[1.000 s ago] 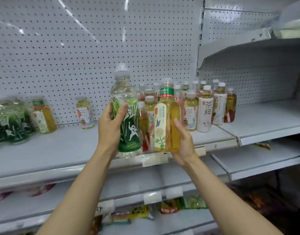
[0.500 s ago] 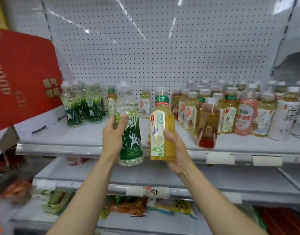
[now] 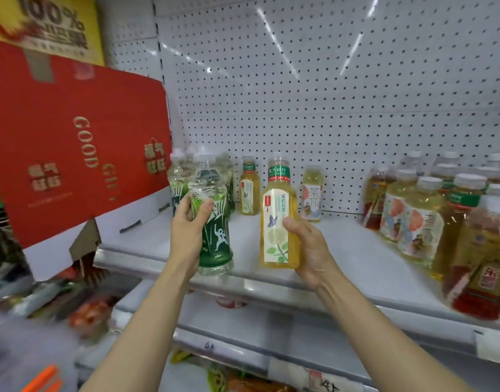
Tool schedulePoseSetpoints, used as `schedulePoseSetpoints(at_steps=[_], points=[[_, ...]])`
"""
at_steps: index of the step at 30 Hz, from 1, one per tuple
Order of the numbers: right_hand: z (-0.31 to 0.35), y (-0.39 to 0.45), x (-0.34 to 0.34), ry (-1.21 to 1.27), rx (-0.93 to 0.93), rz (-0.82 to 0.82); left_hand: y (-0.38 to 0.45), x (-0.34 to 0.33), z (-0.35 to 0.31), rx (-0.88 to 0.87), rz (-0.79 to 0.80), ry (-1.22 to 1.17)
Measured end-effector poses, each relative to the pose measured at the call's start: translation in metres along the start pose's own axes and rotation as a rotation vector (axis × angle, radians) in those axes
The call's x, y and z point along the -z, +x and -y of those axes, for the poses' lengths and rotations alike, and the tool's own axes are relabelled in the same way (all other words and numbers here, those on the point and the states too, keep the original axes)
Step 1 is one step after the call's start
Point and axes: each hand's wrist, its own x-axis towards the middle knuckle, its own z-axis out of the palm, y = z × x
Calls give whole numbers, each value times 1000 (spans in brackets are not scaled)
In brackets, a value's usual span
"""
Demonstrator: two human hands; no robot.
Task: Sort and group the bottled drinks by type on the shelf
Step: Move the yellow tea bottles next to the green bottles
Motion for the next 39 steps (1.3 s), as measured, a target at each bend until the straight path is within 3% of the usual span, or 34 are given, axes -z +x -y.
schedulePoseSetpoints(at_steps=[11,23,31,39], points=[[-41,81,-9,-172,-14,-140,91,53,32,21,-120,108],[-78,153,0,-182,16,-291,138,35,75,55,29,193],[-74,168,9,-354,7,-198,134,43,95,13,10,818],[-52,195,44,-490,45,-345,141,43,94,-21,-13,1080]])
